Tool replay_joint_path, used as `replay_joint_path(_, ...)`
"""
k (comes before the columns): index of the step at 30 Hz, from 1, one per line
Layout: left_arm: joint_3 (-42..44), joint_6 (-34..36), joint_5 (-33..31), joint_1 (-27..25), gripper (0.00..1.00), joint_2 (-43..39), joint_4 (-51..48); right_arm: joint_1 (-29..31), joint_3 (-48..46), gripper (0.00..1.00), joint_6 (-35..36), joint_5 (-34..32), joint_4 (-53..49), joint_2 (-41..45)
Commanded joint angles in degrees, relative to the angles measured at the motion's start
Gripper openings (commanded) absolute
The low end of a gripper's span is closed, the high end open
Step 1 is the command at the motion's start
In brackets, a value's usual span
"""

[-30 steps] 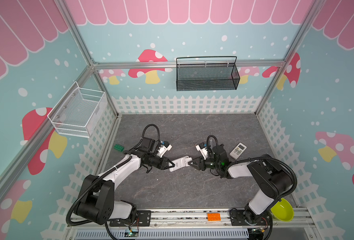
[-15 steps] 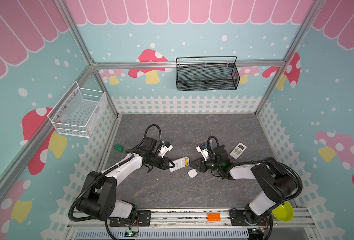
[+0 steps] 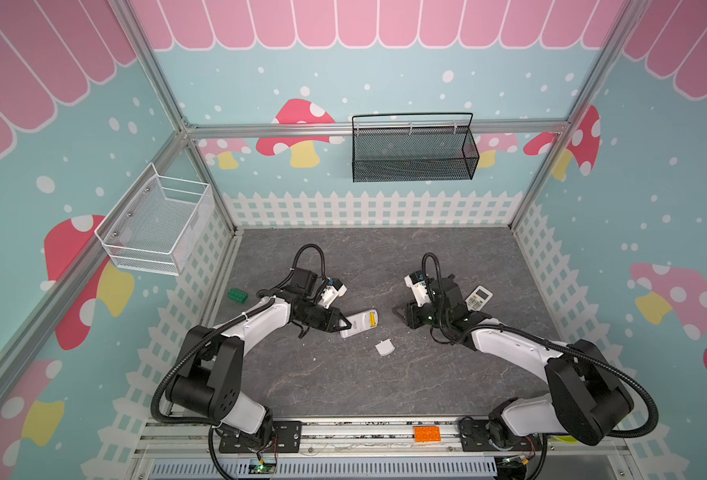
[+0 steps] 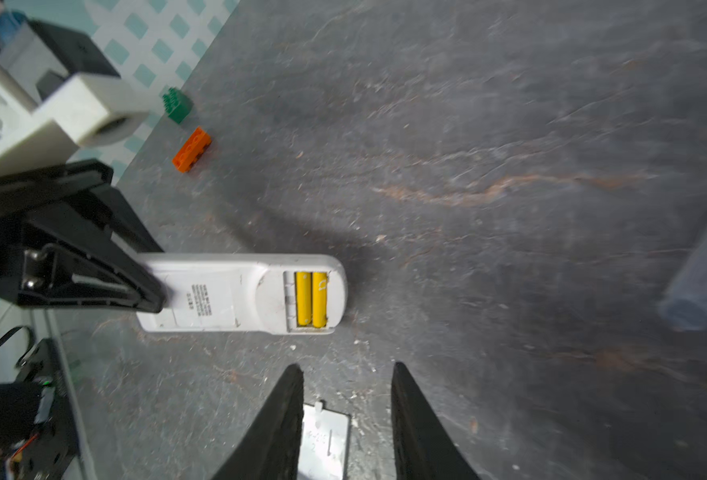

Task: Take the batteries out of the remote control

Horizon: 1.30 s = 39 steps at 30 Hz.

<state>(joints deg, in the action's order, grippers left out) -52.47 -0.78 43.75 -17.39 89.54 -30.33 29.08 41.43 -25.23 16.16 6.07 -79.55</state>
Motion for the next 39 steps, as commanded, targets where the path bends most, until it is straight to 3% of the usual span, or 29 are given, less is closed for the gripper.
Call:
replay_joint_path(1, -3.20, -4.02, 3.92, 0.17, 0.04, 3.57, 0.45, -2.45, 4.16, 0.38, 2.43, -10.87, -11.00, -0.37)
replay_joint_path(7, -6.52, -7.54, 5.27, -0.19, 0.09, 9.78, -0.76, -8.21, 11.30, 0.39, 5.13, -14.77, -18.21, -7.50)
replay_joint_path(12, -7.01, -8.63, 1.43, -0.19, 0.19, 11.19, -0.87, -10.88, 16.94, 0.40, 5.19, -16.73, -20.39, -14.38)
replay_joint_path(19, -9.12, -5.25, -18.23, -0.27, 0.33, 11.71, -3.12, -10.80, 20.18, 0.41, 3.10, -16.42, -19.88, -21.32)
replay_joint_path(22, -9.84, -4.56, -23.23, -0.28, 0.38, 12.24, -3.16, -10.80, 20.92, 0.41, 2.67, -17.24, -19.54, -23.02)
replay_joint_path(30, -9.62, -0.76, -29.38, -2.39, 0.66, 9.02, -3.69, -10.76, 24.45, 0.42, 2.64, -17.61, -20.35, -26.99)
replay_joint_path(39, -6.78, 11.57, -43.67, -14.33, 0.98, 6.06, -3.64, -10.74, 26.69, 0.40, 3.70, -18.11, -21.02, -31.59)
